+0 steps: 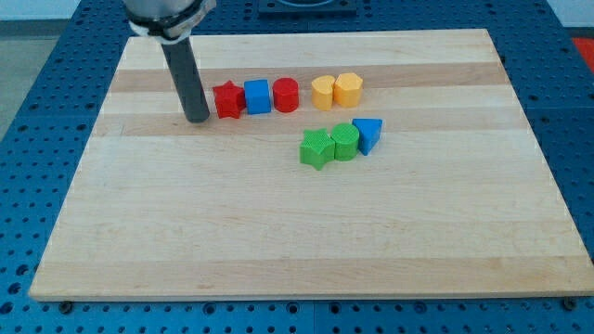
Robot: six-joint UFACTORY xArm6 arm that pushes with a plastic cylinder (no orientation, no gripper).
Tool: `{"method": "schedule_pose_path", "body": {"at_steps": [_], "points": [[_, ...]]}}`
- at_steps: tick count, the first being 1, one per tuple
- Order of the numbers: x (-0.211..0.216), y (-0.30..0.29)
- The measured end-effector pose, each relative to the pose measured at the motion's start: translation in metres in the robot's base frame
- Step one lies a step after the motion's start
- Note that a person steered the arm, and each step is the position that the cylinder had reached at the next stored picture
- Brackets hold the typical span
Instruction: Move the green star into the red circle
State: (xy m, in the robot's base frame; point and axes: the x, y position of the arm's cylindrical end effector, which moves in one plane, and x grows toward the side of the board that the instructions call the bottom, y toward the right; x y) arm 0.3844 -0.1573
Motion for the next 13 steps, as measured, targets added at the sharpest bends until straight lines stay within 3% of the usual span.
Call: {"method": "schedule_pose_path", "body": {"at_steps": [1,3,5,8,11,13], "points": [[0.04,0.023],[0.091,0.122],[0.097,0.186],[0.046,0.129],[0.07,0.137],[0.044,0.153]]}}
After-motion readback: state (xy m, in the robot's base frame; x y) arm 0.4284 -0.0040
